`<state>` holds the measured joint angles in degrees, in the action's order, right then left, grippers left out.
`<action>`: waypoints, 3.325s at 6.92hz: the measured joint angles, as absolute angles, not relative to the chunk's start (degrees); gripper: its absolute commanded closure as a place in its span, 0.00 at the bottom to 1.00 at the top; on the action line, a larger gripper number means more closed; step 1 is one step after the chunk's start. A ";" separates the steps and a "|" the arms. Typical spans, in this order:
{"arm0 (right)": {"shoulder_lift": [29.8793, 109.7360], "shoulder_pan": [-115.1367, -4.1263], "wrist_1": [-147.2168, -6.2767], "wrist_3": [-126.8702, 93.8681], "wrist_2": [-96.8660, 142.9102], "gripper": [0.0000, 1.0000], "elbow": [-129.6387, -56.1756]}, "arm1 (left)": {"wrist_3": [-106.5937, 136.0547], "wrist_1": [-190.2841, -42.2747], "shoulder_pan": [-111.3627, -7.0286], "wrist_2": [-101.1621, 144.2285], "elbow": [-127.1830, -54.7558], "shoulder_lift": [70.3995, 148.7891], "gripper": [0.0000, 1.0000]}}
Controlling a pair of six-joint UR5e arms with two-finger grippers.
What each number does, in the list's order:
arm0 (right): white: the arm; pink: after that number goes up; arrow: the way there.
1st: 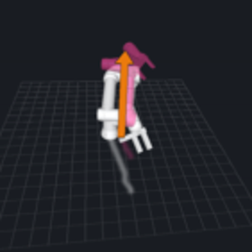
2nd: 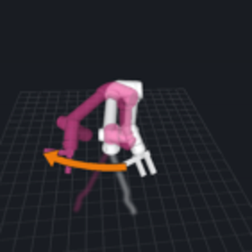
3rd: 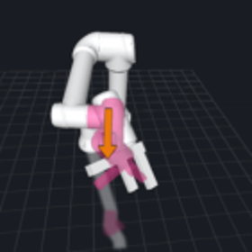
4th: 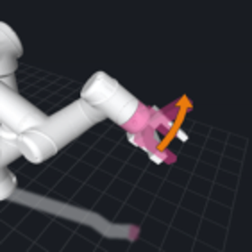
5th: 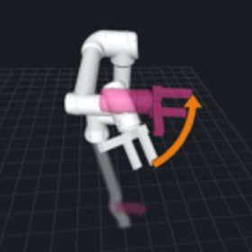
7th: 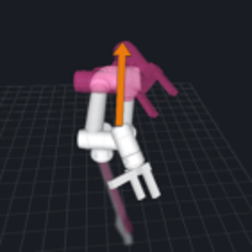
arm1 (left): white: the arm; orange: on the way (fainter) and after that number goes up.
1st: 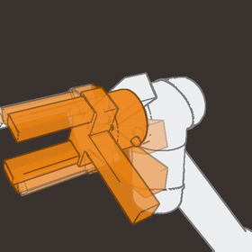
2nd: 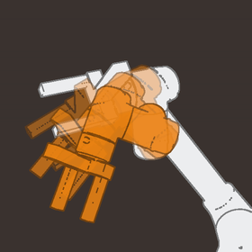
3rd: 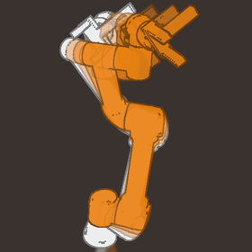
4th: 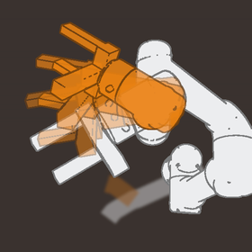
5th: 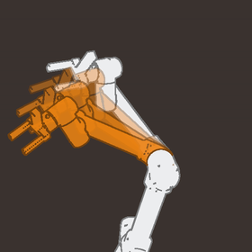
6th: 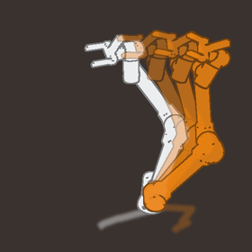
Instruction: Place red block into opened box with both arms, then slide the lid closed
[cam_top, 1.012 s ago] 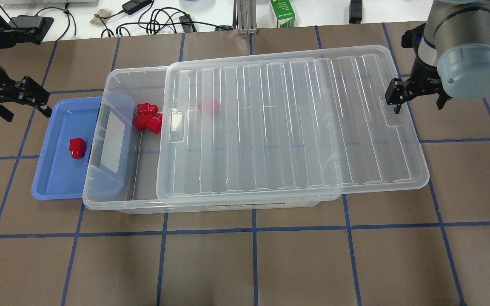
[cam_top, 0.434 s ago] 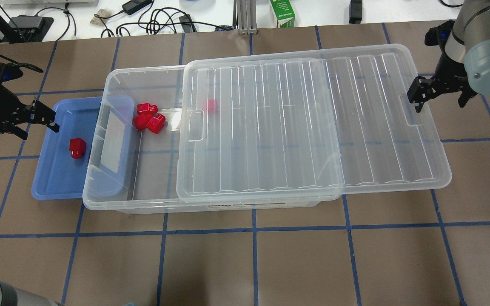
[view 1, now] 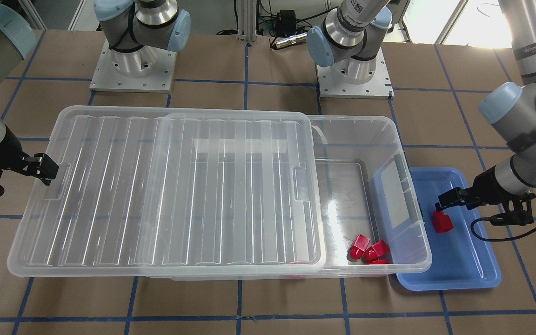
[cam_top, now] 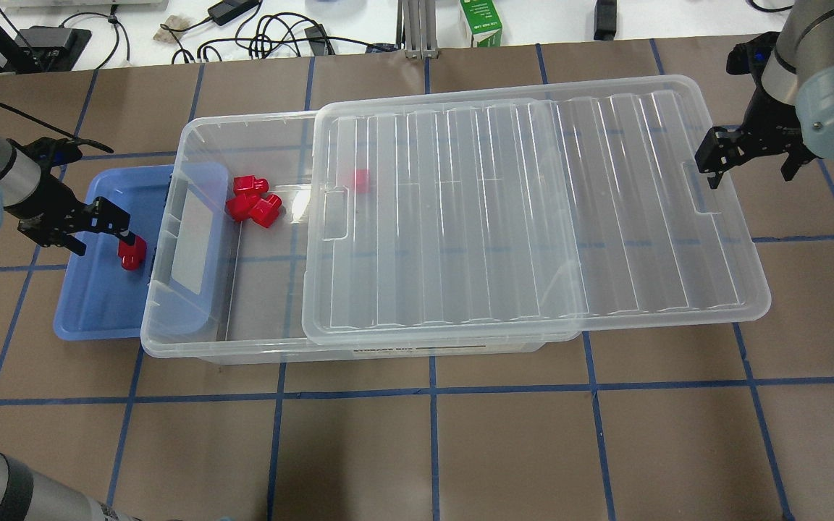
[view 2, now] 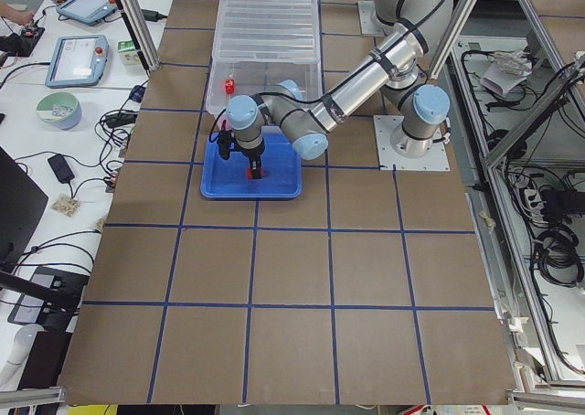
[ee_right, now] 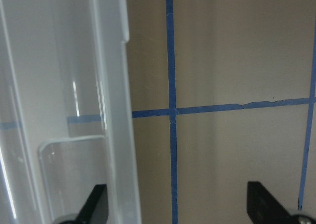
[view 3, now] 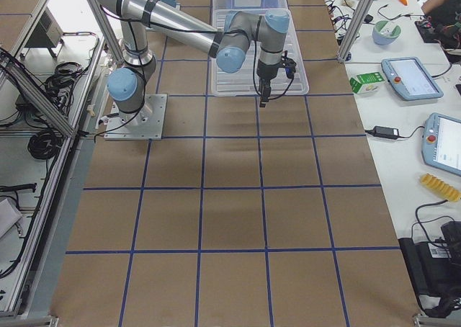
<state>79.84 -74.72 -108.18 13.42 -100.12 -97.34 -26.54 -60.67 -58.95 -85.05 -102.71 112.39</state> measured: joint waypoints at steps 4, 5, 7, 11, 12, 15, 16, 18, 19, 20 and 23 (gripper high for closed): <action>83.83 -82.48 -91.30 8.72 -92.28 0.00 -84.12 | -25.63 -53.67 -59.30 -84.90 -104.11 116.77 0.70; 84.28 -86.44 -89.13 3.46 -91.86 0.00 -82.25 | -25.63 -53.24 -59.38 -85.02 -103.92 117.04 0.91; 84.15 -90.85 -88.22 -4.37 -90.17 0.00 -80.85 | -25.60 -52.61 -59.47 -84.89 -103.68 117.00 1.00; 84.16 -91.40 -88.15 -4.88 -89.42 0.00 -80.72 | -25.84 -63.08 -60.08 -85.28 -96.87 112.23 1.00; 84.26 -91.40 -88.17 -4.70 -89.44 0.00 -80.99 | -25.64 -70.69 -61.39 -85.40 -92.97 109.43 1.00; 84.17 -91.43 -88.42 -4.62 -89.40 0.00 -80.82 | -18.24 -82.15 -71.73 -86.40 -88.11 102.10 1.00; 84.11 -91.44 -88.45 -4.59 -89.39 0.00 -80.74 | -13.58 -82.21 -75.81 -86.44 -89.30 101.22 1.00; 84.11 -91.42 -88.42 -4.55 -89.40 0.00 -80.71 | -6.35 -76.87 -80.82 -86.41 -95.14 100.83 1.00; 84.05 -91.19 -88.42 -4.14 -89.60 0.00 -80.77 | -4.34 -73.03 -82.01 -86.40 -98.45 100.99 1.00; 84.04 -90.43 -88.40 -3.02 -89.87 0.00 -80.81 | -3.33 -69.98 -83.04 -86.42 -101.01 101.27 1.00; 84.31 -84.66 -88.21 4.67 -90.04 0.00 -80.71 | -2.93 -64.98 -84.68 -86.48 -106.75 101.99 1.00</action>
